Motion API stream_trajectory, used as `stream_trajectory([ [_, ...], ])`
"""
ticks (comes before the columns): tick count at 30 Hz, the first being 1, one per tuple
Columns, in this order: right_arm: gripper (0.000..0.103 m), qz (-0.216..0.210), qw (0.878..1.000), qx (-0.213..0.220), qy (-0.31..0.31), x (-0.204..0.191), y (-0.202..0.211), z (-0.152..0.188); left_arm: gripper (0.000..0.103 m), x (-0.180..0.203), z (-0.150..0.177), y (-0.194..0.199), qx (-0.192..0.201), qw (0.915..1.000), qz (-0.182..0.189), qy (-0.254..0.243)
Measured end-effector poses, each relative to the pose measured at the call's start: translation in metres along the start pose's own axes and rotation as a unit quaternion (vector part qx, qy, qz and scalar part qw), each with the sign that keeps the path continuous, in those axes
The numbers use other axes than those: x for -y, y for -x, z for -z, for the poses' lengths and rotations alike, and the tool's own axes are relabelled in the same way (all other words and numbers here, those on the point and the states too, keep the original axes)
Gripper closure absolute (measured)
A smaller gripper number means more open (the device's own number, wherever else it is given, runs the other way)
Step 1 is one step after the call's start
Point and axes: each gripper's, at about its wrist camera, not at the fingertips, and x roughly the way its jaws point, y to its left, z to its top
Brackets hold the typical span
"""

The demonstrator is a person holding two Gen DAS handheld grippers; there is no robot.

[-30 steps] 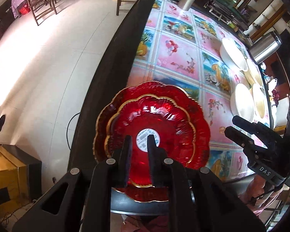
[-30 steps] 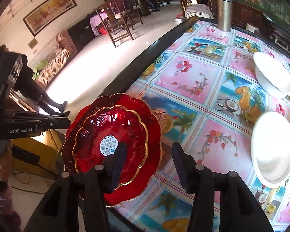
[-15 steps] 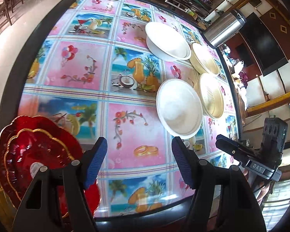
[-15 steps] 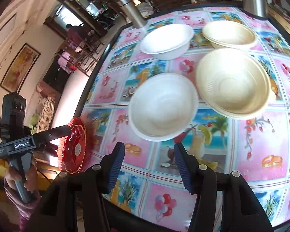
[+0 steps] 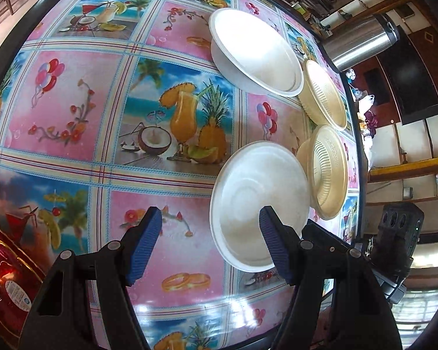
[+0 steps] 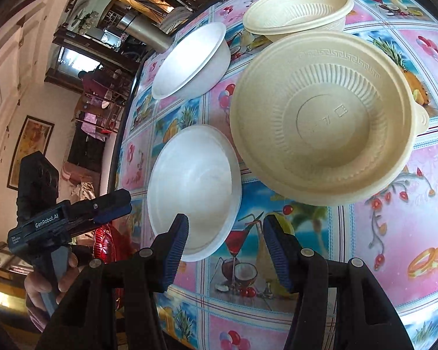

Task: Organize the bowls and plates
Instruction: 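Open both grippers and move them to the white plate, then close the left gripper on the white plate rim while the right gripper closes too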

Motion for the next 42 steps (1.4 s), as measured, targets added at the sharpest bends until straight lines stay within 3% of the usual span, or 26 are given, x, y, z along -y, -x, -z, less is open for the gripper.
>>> stream_trajectory([
  [7, 0.050, -0.009, 1.000, 0.018, -0.003, 0.004, -0.007, -0.009, 0.034, 0.012, -0.003, -0.006, 0.002, 0.9997, 0.009, -0.023],
  [12, 0.066, -0.014, 1.000, 0.023, -0.004, 0.007, -0.011, -0.009, 0.034, 0.014, -0.002, -0.006, 0.001, 0.9994, 0.012, -0.032],
  [17, 0.073, -0.017, 1.000, 0.024, -0.003, 0.005, -0.015, -0.008, 0.034, 0.016, -0.002, -0.009, -0.002, 0.9994, 0.014, -0.033],
  [27, 0.077, -0.008, 0.999, 0.035, 0.005, 0.009, -0.011, -0.006, 0.035, 0.019, -0.004, -0.016, -0.004, 0.9994, 0.016, -0.031],
  [31, 0.078, -0.003, 0.999, 0.037, 0.009, 0.009, -0.012, -0.006, 0.035, 0.020, -0.003, -0.017, 0.005, 0.9992, -0.004, -0.040],
  [35, 0.078, -0.005, 0.999, 0.038, 0.010, 0.010, -0.011, -0.006, 0.041, 0.021, -0.002, -0.018, 0.005, 0.9989, -0.007, -0.046],
  [38, 0.078, -0.005, 0.999, 0.038, 0.012, 0.009, -0.011, -0.007, 0.059, 0.022, -0.001, -0.018, 0.004, 0.9989, -0.009, -0.047],
  [40, 0.078, -0.006, 0.999, 0.039, 0.010, 0.009, -0.011, -0.007, 0.060, 0.022, -0.001, -0.019, 0.003, 0.9987, -0.010, -0.050],
  [42, 0.078, -0.006, 0.999, 0.041, 0.010, 0.010, -0.010, -0.007, 0.069, 0.023, 0.000, -0.019, 0.004, 0.9987, -0.014, -0.049],
])
